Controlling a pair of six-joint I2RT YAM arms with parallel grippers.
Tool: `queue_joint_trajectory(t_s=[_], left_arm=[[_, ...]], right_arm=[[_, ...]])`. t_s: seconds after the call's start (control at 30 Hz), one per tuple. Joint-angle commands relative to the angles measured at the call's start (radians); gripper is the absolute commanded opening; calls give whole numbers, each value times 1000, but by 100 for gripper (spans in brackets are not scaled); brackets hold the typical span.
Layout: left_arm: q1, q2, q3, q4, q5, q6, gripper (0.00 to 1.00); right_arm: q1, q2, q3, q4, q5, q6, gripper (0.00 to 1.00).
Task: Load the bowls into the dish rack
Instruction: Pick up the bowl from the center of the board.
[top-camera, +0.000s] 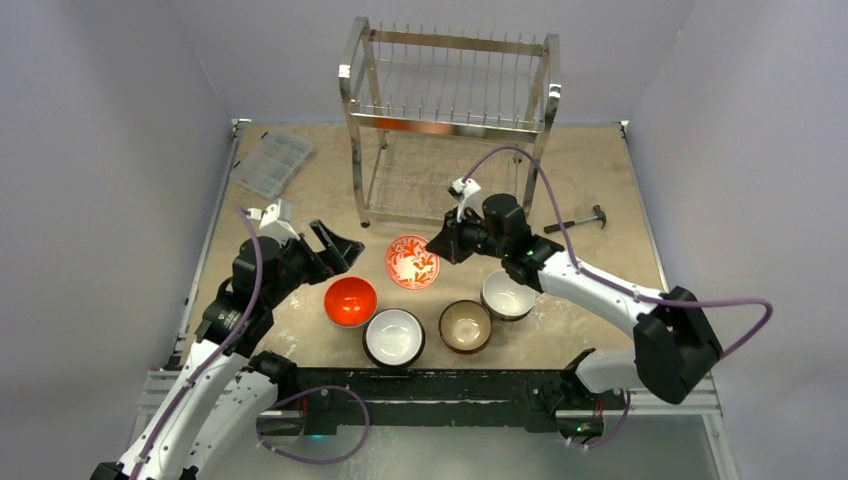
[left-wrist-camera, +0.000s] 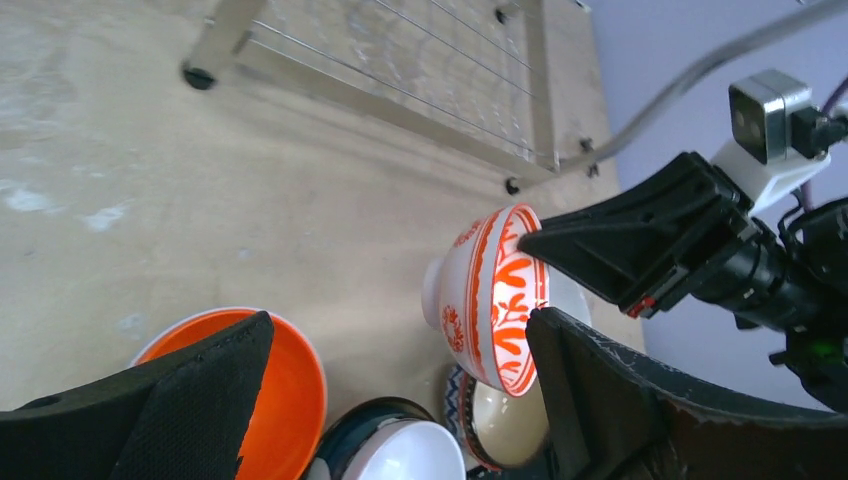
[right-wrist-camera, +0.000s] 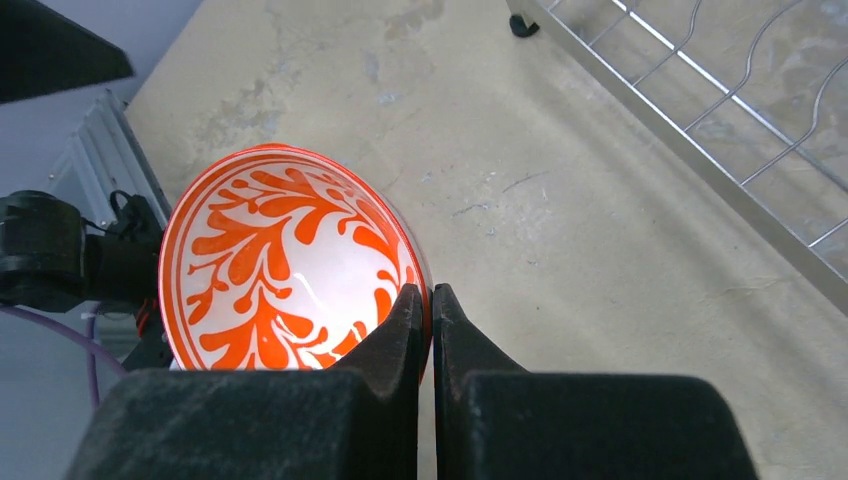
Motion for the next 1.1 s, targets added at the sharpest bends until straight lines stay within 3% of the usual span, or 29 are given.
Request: queue_joint_trajectory(t_s=[0.0, 0.17, 0.37, 0.7, 1.07], left_arm=[[-1, 34, -72, 283, 239, -16, 99], [-5, 109, -142, 512, 352, -96, 99], [-74, 182, -155, 622, 361, -118, 99], [-234, 270, -144, 684, 275, -94, 96], [-270, 289, -171, 747, 232, -145, 83]], right_arm=[[-38, -126, -45, 154, -100, 30, 0], [-97, -203, -96, 169, -163, 37, 0], [-134, -262, -148, 240, -222, 105, 0], [-145, -193, -127, 320, -318, 183, 0], [-146, -179, -131, 426, -315, 257, 0]])
